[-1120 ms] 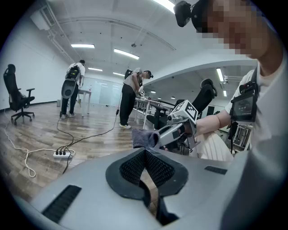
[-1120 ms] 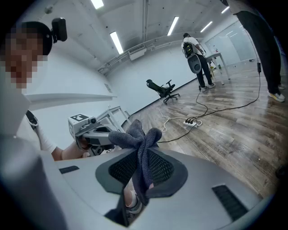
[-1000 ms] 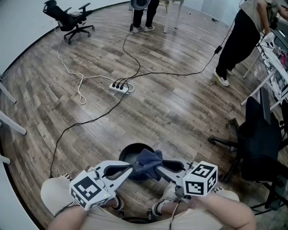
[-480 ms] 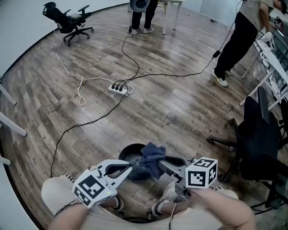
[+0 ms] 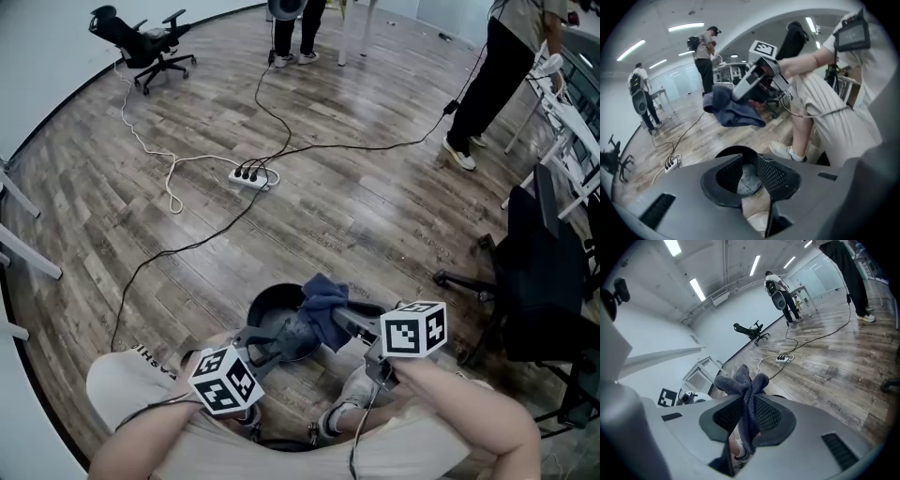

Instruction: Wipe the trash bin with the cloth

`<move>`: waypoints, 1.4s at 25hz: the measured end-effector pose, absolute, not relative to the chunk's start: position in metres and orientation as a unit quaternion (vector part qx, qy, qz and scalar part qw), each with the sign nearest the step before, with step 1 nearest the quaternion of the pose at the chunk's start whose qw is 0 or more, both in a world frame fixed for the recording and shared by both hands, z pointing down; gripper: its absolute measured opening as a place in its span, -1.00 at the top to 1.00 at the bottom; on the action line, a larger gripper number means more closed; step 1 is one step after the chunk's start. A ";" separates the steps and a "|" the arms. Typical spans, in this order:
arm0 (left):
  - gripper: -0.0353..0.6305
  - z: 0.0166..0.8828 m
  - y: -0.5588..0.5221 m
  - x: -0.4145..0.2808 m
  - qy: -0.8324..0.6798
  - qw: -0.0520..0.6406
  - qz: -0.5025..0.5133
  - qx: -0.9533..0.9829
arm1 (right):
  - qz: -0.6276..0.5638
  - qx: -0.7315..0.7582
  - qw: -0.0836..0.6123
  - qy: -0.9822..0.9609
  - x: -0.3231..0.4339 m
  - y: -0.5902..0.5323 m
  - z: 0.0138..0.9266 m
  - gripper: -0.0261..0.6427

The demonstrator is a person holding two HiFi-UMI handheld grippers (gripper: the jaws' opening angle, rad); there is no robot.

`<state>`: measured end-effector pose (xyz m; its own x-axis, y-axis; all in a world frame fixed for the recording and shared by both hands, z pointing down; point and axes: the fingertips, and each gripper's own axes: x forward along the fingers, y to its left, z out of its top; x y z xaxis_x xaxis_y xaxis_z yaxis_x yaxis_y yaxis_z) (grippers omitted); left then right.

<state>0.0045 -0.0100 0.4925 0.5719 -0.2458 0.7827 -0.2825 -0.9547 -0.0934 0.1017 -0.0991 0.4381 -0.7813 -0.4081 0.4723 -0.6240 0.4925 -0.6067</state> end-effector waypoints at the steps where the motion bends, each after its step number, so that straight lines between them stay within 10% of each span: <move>1: 0.61 0.502 -0.004 0.005 -0.135 0.003 0.456 0.880 | 0.408 0.302 0.134 -0.851 0.102 -0.099 0.440 0.69; 35: 0.46 0.712 0.015 0.018 0.006 -0.028 0.594 0.804 | 0.126 0.190 0.456 -0.861 0.105 -0.017 0.553 0.69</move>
<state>0.0183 0.0150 0.7122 0.2952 -0.0230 0.9552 0.0428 -0.9984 -0.0373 0.1052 -0.0174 0.5531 -0.5129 -0.2121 0.8318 -0.4415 0.8962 -0.0437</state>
